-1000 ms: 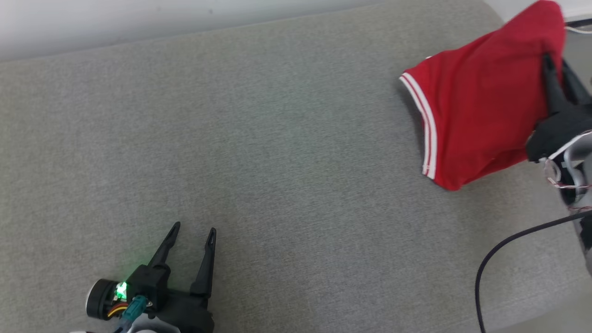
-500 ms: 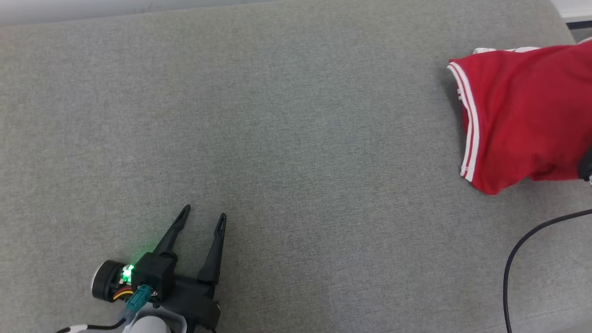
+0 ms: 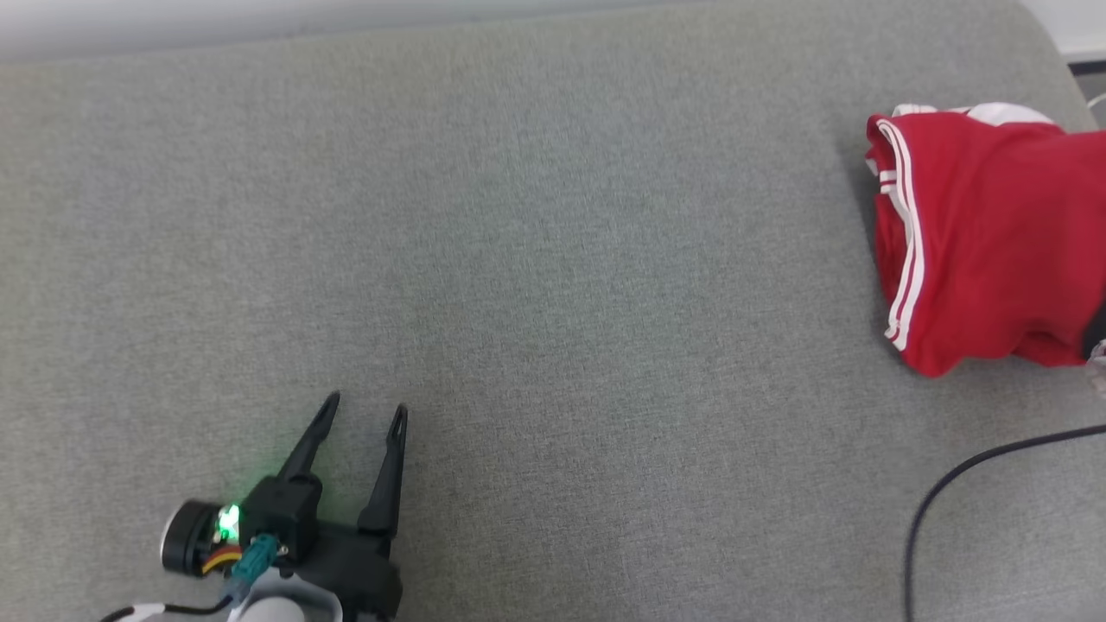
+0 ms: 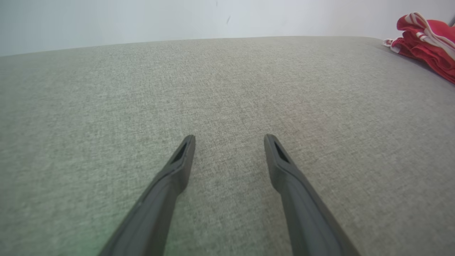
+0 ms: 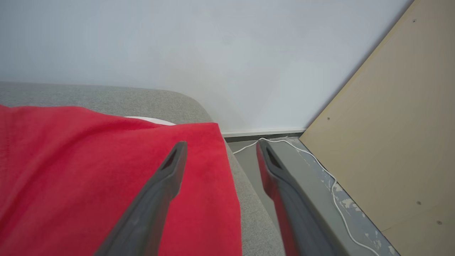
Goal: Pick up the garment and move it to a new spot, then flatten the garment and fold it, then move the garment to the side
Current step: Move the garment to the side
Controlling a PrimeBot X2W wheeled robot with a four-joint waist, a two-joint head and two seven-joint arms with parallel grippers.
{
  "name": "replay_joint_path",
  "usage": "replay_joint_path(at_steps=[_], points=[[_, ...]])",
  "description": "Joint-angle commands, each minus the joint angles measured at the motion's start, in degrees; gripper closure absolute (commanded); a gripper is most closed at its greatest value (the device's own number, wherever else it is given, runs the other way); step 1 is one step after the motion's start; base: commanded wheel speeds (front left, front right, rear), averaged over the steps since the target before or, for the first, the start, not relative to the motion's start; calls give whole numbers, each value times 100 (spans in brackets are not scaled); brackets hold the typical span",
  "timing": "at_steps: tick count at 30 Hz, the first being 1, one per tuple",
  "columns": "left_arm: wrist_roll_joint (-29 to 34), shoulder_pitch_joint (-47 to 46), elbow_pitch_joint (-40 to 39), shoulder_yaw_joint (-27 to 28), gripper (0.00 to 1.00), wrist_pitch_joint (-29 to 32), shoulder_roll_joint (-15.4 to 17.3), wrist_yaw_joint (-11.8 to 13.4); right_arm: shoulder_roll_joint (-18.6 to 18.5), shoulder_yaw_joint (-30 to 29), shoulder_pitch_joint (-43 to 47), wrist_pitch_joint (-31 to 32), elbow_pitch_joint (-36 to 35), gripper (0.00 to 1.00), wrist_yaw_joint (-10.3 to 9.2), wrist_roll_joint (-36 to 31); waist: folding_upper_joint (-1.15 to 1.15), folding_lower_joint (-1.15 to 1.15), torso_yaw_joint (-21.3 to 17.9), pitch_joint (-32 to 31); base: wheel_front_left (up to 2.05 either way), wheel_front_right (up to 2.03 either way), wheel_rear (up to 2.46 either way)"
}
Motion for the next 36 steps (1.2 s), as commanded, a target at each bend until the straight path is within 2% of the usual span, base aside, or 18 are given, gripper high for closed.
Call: replay_joint_path(at_steps=[1, 4, 9, 17, 24, 36], points=[[-62, 165, 76, 41, 0, 8, 10, 37, 238, 99, 211, -3, -284, 0, -7, 25, -1, -1, 14, -204, 0, 0, 0], [-95, 227, 91, 53, 0, 5, -12, 51, 419, 270, 389, -3, -555, 0, -7, 172, -1, -1, 32, -323, 0, 0, 0], [-171, 398, 104, 148, 0, 5, -40, 88, 759, 963, 893, -3, -1172, 0, -7, 722, -1, -1, 98, -578, 0, 0, 0], [-228, 657, 98, 345, 0, 5, -89, 152, 967, 1963, 1673, -3, -1837, 0, -7, 1651, -1, -1, 315, -947, 0, 0, 0], [-266, 948, 108, 522, 0, 5, -120, 219, 1282, 2360, 2451, -3, -2388, 0, -7, 2213, -1, -1, 534, -1219, 0, 0, 0], [-243, 1264, 68, 833, 0, 5, -129, 278, 1729, 2569, 3216, -3, -2742, 0, -7, 2397, -1, -1, 628, -1549, 0, 0, 0]])
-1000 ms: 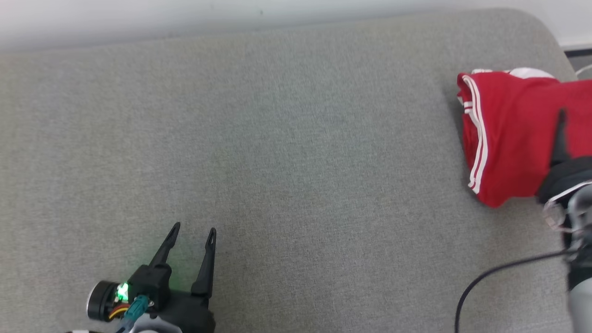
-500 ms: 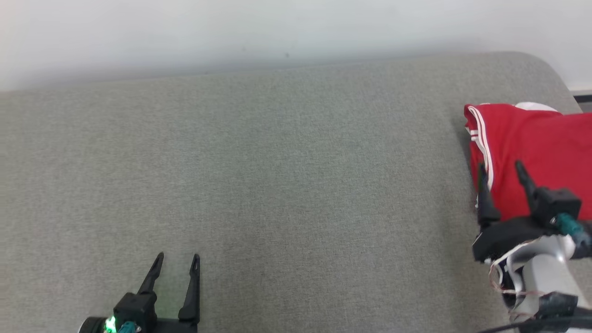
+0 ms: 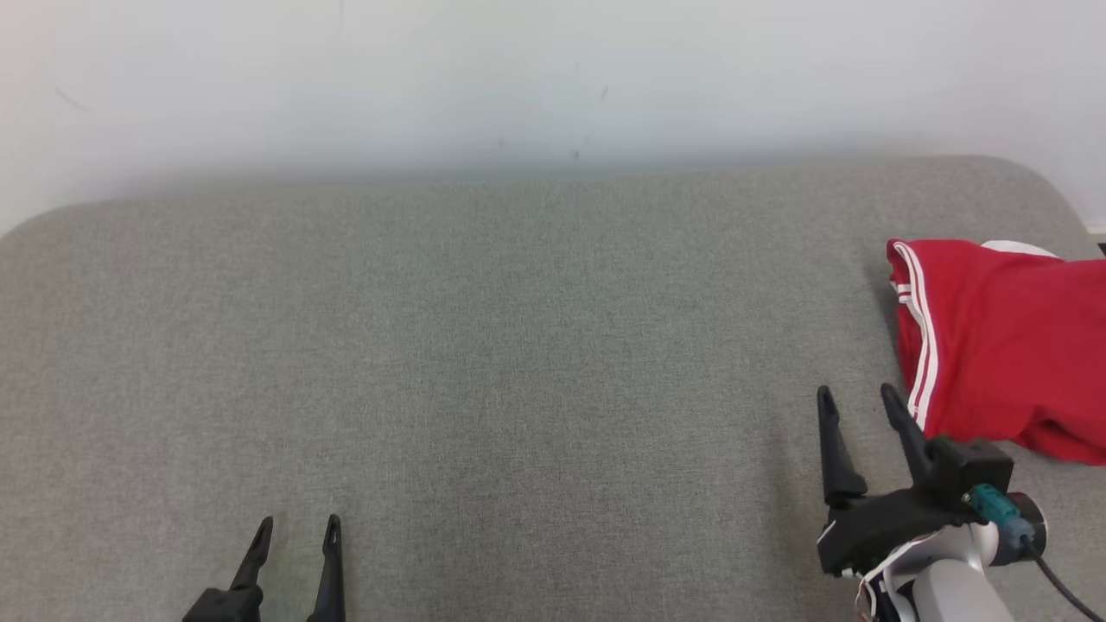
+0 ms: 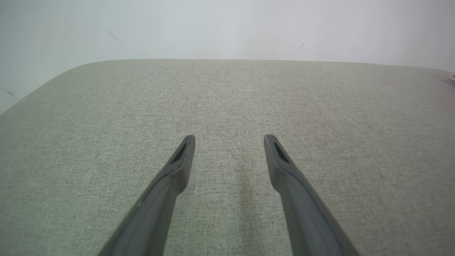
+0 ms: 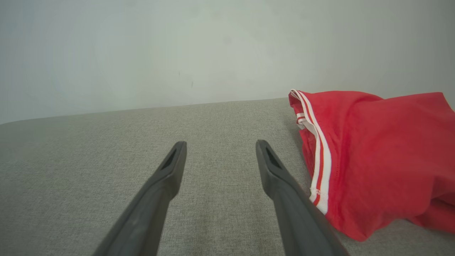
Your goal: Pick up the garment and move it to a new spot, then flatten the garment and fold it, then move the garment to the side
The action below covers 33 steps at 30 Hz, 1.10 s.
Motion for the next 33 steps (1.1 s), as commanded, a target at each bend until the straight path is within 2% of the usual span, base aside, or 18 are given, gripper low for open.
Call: replay_joint_path(at_steps=[1, 11, 33], points=[[4, 119, -10, 59, 0, -2, 3, 12, 28, 77, 133, -3, 3, 0, -7, -8, 1, 1, -24, -103, 0, 0, 0], [0, 290, -15, 189, 0, -2, 0, 35, 106, 274, 384, -3, 66, 0, -7, 27, 1, 1, -33, -304, 0, 0, 0], [29, 454, -50, 336, 0, -2, -2, 57, -41, 644, 654, -3, 134, 0, -7, 273, 1, 1, 31, -524, 0, 0, 0]])
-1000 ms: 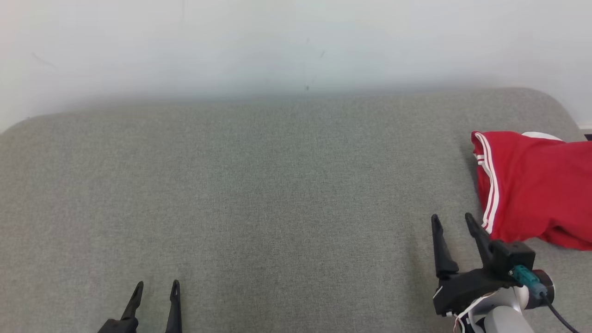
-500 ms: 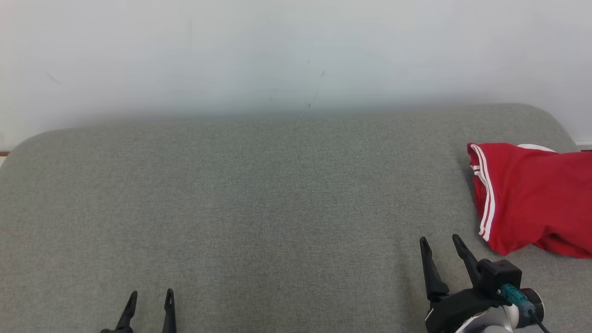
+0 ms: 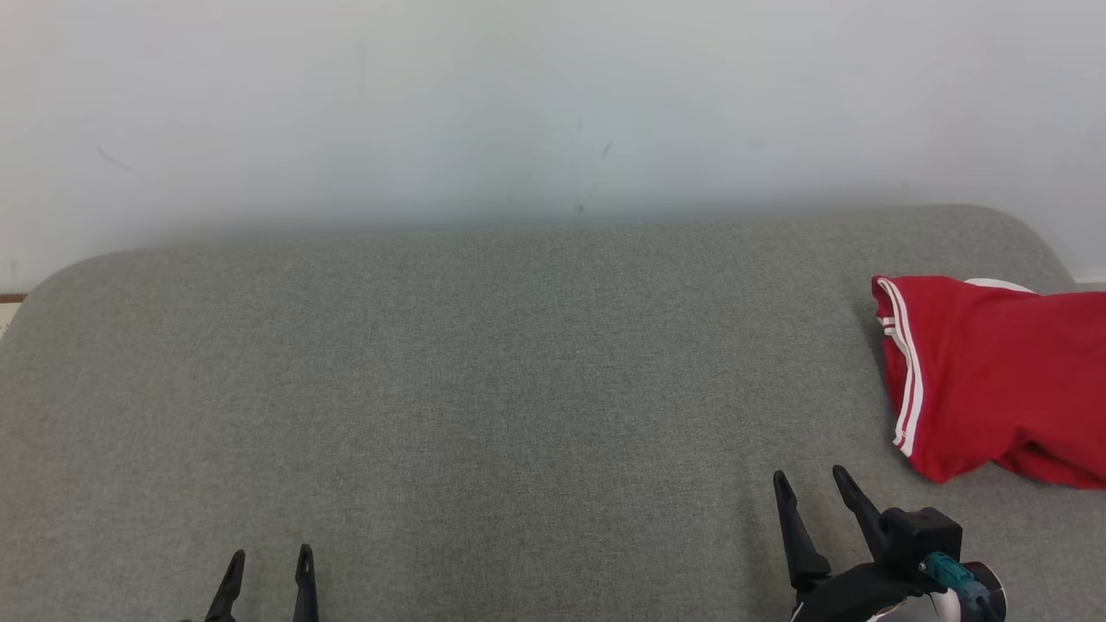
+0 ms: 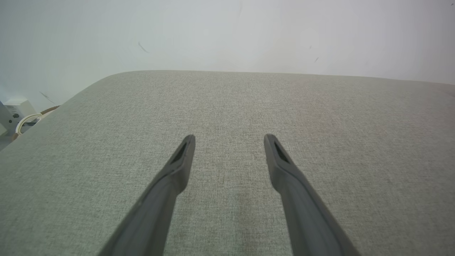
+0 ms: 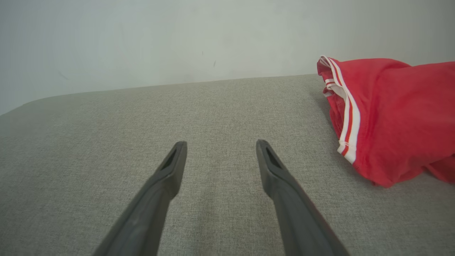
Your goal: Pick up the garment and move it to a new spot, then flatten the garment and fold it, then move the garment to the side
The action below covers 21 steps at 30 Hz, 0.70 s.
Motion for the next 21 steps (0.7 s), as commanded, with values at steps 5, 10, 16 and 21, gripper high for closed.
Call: replay_joint_path(at_steps=[5, 10, 16, 21], points=[[36, 117, 7, 61, 0, -1, 1, -7, -77, 22, 12, -3, 3, 0, -7, 38, 0, 0, -13, -4, 0, 0, 0], [51, 96, 12, 77, 0, -2, 1, -14, -80, 23, 36, -3, -28, 0, -7, 1, 0, 0, -25, -5, 0, 0, 0], [-21, 105, 34, 112, 0, -1, 1, 6, -104, 90, 55, -3, -84, 0, -7, -161, 0, 0, -53, -4, 0, 0, 0], [-8, 57, 39, 111, 0, -2, 1, 1, -147, 70, 69, -3, -112, 0, -7, -193, 0, 0, -62, 4, 0, 0, 0]])
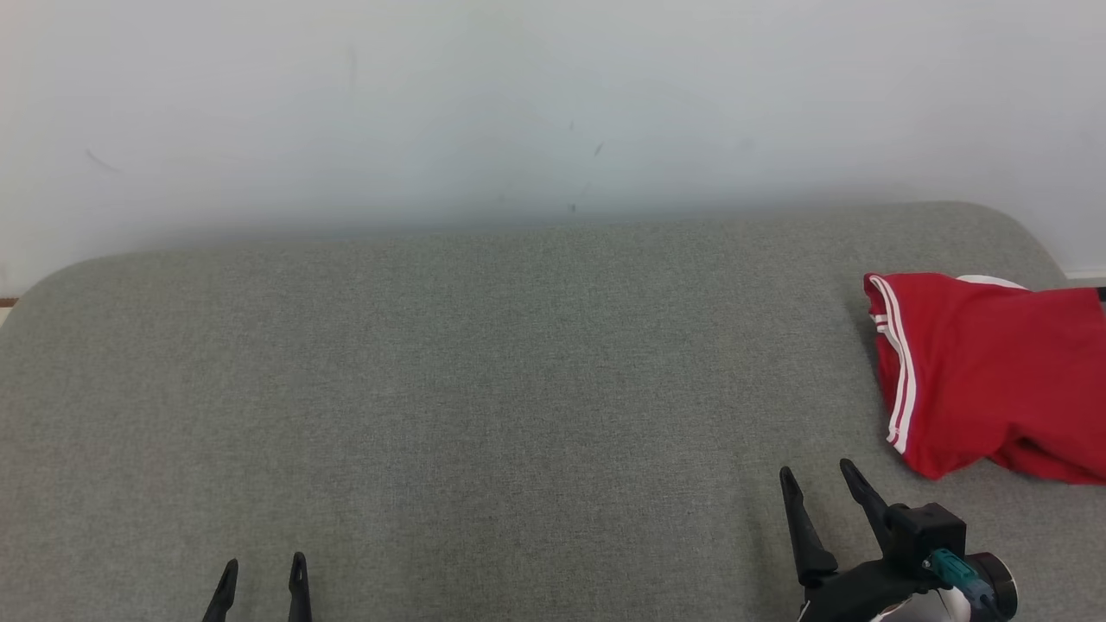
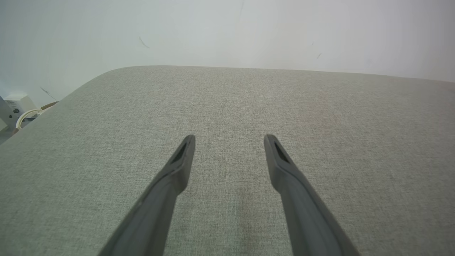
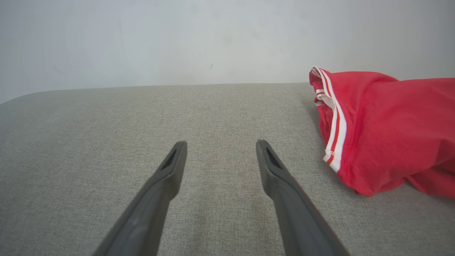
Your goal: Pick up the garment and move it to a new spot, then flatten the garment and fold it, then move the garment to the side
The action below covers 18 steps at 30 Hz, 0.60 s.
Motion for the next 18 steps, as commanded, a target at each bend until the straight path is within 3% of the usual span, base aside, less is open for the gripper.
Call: replay_joint_path(at_steps=[1, 18], points=[[27, -18, 9, 23, 0, -1, 1, 16, -32, -10, 63, -3, -12, 0, -7, -75, 0, 0, -4, 3, 0, 0, 0], [5, 38, 53, 6, 0, -1, 1, 15, 51, -217, 134, -2, -211, 0, -7, -218, 0, 0, -6, -44, 0, 0, 0]])
